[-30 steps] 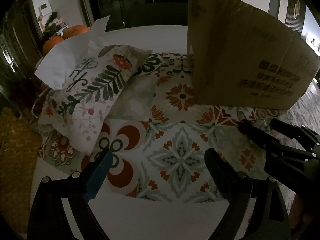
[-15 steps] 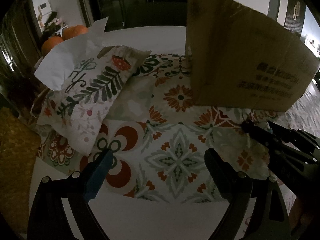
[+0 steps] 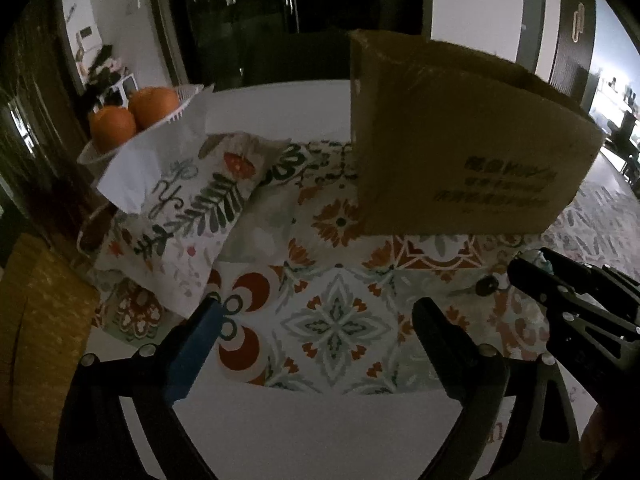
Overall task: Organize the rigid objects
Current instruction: 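Close the right gripper on the white astronaut figurine, then lift the figurine with the right gripper and carry it over the box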
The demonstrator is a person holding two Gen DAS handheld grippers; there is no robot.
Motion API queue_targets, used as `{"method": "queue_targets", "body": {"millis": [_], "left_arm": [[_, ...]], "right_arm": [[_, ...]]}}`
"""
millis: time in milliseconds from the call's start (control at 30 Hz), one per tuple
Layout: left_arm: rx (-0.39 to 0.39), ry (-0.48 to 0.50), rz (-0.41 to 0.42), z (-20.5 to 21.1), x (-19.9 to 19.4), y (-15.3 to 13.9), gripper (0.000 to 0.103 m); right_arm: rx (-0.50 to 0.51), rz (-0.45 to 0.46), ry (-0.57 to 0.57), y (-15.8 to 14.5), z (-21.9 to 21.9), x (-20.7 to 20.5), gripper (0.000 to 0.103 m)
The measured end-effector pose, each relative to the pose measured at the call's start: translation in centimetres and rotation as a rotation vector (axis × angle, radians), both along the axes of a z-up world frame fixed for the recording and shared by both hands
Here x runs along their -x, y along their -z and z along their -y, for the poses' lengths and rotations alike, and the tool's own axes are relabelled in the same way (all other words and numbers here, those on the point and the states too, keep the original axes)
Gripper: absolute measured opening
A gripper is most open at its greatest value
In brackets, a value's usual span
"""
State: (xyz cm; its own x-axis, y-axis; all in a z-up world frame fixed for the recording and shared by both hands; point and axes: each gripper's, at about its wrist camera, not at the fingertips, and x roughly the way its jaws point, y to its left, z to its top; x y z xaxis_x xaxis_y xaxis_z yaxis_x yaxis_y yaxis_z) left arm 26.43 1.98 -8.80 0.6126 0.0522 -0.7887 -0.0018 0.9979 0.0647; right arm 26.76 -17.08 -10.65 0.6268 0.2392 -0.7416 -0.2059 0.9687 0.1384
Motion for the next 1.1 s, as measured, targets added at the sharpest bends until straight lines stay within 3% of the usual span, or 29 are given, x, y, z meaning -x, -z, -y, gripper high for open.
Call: {"method": "queue_targets", "body": {"millis": [600, 1100], "left_arm": [[0.018, 0.045, 0.131, 1.3, 1.4, -5.9, 0.103], [0.056, 0.085, 0.230, 2.1, -0.2, -11.0, 0.103]], "right_arm": [[-0.011, 0.139, 0.035, -6.4, 1.7, 2.4, 0.034], [-0.005, 0.262, 0.052, -11.8, 1.9, 2.2, 0.034]]}}
